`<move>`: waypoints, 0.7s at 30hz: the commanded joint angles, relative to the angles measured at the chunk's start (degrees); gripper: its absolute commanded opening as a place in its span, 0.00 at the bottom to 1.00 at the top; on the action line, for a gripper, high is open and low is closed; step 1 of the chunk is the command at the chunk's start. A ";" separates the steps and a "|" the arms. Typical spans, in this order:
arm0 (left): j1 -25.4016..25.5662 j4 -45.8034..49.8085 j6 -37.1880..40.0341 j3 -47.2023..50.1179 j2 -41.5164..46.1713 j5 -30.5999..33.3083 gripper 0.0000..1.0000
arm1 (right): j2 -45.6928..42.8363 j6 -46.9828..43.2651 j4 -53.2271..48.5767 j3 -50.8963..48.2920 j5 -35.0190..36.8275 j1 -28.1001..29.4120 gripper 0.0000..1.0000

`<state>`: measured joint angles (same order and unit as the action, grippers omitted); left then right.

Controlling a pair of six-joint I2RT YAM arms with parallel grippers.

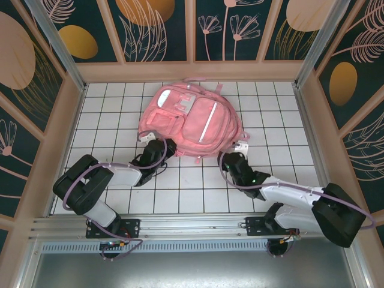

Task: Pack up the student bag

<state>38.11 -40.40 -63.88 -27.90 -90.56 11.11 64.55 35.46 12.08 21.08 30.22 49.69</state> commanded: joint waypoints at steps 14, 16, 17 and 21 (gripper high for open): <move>1.01 12.69 6.18 0.72 10.35 4.52 0.66 | 27.41 10.45 -14.58 25.23 1.94 12.26 0.24; 1.01 13.53 6.65 1.24 12.12 5.46 0.66 | 30.55 10.56 -16.73 28.18 1.61 12.53 0.24; 1.00 13.69 6.78 1.55 12.76 5.81 0.66 | 31.47 10.69 -17.22 29.08 1.53 12.61 0.24; 1.07 15.02 7.08 2.69 15.59 7.42 0.74 | 35.27 12.53 -20.02 31.97 1.67 12.72 0.30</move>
<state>39.03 -28.12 -58.26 -26.50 -76.75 15.94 98.02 45.93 -3.29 50.94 31.46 62.00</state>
